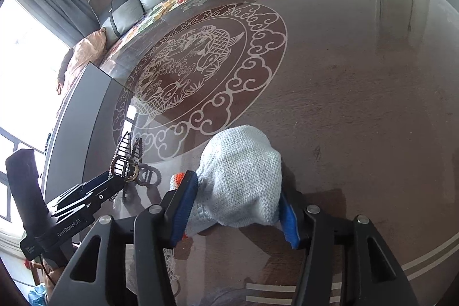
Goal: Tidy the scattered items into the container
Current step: 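Lift the ornament and glove with both grippers and carry toward the white box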
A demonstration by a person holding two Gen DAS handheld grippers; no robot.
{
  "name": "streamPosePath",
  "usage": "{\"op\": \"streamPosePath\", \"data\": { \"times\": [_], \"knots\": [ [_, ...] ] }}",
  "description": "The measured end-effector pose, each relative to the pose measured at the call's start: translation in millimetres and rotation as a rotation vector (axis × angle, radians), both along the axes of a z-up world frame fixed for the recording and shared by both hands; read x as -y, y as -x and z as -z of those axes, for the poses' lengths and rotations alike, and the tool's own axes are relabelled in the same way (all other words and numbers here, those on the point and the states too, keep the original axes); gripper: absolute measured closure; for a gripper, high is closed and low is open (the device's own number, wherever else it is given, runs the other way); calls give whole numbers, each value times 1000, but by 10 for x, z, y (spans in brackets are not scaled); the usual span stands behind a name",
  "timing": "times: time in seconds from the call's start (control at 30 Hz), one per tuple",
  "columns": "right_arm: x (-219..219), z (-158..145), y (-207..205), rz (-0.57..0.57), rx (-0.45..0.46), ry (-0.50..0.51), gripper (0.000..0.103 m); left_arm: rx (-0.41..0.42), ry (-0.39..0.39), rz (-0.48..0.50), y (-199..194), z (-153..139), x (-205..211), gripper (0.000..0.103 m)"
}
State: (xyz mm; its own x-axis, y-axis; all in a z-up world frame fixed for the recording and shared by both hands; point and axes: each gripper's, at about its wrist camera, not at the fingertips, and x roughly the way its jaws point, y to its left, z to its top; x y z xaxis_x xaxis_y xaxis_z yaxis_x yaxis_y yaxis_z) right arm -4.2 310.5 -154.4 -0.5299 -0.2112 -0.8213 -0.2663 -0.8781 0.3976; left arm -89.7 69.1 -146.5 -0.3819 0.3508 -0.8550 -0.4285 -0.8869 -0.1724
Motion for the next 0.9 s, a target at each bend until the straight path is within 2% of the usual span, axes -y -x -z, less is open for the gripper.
{"op": "streamPosePath", "data": {
  "times": [0.3, 0.37, 0.4, 0.7, 0.77, 0.8, 0.9],
  "knots": [
    [100, -23, 24, -97, -2, -139, 52, 1, -14, -9, 40, 31, -17, 54],
    [117, -22, 1, -112, -11, -152, 56, -15, -5, -10, 28, 6, -27, 56],
    [126, -21, -10, -120, -15, -158, 56, -19, 1, -10, 23, 0, -39, 62],
    [181, 37, -44, -156, -19, -194, 53, 9, -52, -54, 29, -18, 34, 62],
    [128, 38, -26, -135, -16, -152, 56, 1, -61, -57, 1, -53, 47, 62],
    [106, 31, -29, -124, -22, -129, 62, -6, -67, -58, -18, -79, 57, 62],
    [155, -75, -99, -122, -62, -156, 67, -18, -86, -59, -58, -163, 78, 62]
  ]
}}
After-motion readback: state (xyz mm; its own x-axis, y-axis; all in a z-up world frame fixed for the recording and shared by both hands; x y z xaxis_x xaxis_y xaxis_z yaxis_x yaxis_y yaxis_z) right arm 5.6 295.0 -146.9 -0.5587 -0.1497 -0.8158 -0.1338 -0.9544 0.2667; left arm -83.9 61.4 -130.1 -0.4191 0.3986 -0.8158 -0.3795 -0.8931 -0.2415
